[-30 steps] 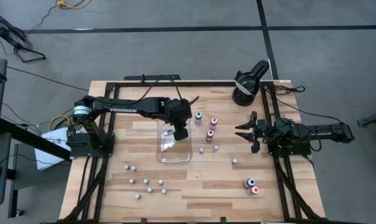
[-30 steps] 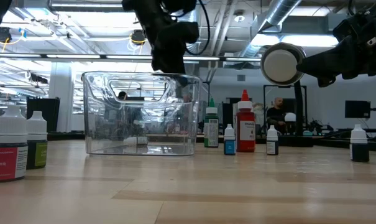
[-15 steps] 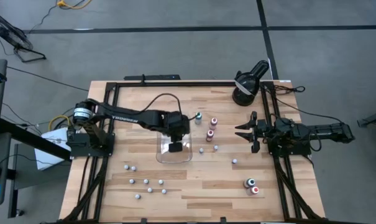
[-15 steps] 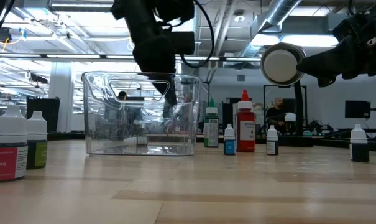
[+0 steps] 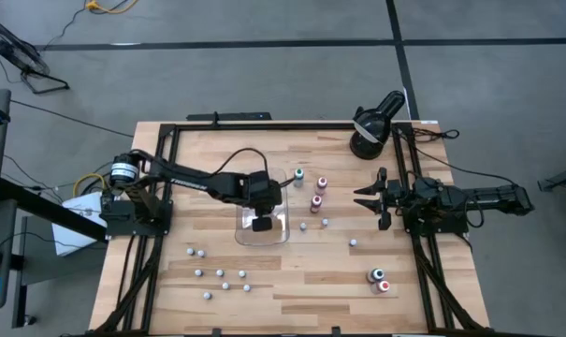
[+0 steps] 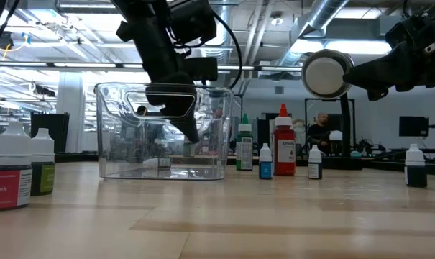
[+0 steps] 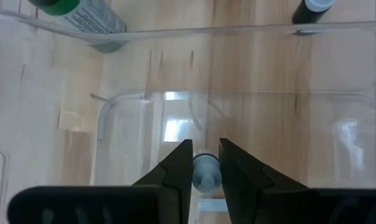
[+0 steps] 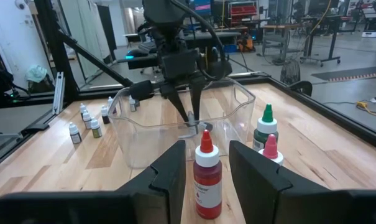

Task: Pick & Place food coloring
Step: Put the top small green food coloring bottle into the transparent bin, then adjust the small black food coloring bottle in the bin

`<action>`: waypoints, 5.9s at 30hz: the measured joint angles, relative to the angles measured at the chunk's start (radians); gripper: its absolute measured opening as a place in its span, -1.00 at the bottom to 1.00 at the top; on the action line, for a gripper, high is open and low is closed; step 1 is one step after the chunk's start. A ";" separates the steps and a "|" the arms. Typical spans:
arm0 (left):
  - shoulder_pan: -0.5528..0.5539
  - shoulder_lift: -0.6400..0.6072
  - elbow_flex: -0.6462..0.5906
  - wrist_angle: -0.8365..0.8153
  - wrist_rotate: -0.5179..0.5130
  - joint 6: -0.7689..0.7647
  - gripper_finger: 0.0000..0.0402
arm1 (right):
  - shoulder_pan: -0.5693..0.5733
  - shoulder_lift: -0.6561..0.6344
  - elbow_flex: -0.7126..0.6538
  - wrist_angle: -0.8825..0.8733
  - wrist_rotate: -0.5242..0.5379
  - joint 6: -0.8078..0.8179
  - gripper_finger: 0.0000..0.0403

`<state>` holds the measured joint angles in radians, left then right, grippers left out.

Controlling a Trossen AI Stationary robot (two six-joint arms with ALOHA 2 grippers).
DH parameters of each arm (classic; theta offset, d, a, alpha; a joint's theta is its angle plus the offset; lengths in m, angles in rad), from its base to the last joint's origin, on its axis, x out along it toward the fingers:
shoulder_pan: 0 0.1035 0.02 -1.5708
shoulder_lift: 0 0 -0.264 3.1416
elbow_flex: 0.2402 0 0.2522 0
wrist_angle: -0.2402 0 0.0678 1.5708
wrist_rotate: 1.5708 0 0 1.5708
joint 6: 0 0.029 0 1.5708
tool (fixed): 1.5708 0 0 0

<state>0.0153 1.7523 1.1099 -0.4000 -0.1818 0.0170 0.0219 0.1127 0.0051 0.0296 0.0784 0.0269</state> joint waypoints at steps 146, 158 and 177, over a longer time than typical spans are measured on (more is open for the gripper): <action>0.054 0.201 0.227 -0.515 -0.024 -0.120 -0.41 | 0.000 0.018 0.000 -0.003 0.000 0.000 -0.44; 0.050 0.215 0.227 -0.484 -0.004 -0.120 -0.41 | 0.000 0.018 0.000 0.000 0.000 0.000 -0.44; 0.037 0.207 0.231 -0.481 0.038 -0.110 -0.81 | 0.000 0.018 0.000 0.000 0.000 0.000 -0.44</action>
<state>0.0521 1.9594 1.3407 -0.8807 -0.1436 -0.0932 0.0218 0.1307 0.0051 0.0295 0.0784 0.0269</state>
